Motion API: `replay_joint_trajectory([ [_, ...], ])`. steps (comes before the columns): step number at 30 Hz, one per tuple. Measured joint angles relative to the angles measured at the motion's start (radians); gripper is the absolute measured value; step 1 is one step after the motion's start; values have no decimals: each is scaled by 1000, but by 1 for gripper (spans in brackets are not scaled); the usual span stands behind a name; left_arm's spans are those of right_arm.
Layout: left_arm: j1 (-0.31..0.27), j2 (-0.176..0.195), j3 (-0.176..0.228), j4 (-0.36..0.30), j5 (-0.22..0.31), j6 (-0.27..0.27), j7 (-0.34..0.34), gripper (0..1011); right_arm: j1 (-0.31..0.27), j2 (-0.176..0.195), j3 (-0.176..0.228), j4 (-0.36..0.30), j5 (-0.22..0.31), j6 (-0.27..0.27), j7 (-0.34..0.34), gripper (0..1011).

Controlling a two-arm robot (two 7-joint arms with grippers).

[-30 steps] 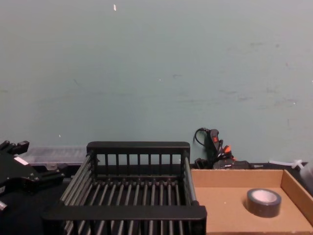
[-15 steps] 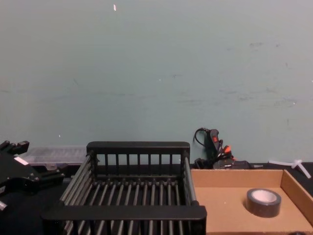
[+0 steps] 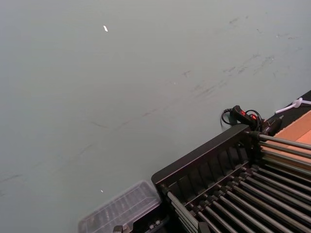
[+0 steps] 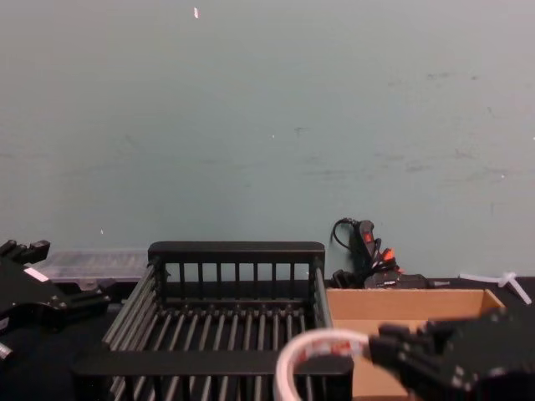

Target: Pick up the white tape and place it into the black box , Pick up the silver tape and place it into the brown box.

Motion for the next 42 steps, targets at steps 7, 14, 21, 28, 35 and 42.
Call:
replay_joint_trajectory([
  [7,0,0,0,0,0,0,0,1001,55,-13,-11,19,7,-14,-7,92],
  [14,0,0,0,0,0,0,0,1001,118,-42,-31,60,3,-13,-25,92],
  [21,0,0,0,0,0,0,0,1002,199,-90,-52,137,-23,-22,-44,92],
  [28,0,0,0,0,0,0,0,1001,293,-150,-76,243,-51,-37,-54,92],
  [35,0,0,0,0,0,0,0,1001,381,-223,-101,371,-85,-45,-72,92],
  [42,0,0,0,0,0,0,0,1001,445,-290,-114,494,-112,-48,-92,92],
])
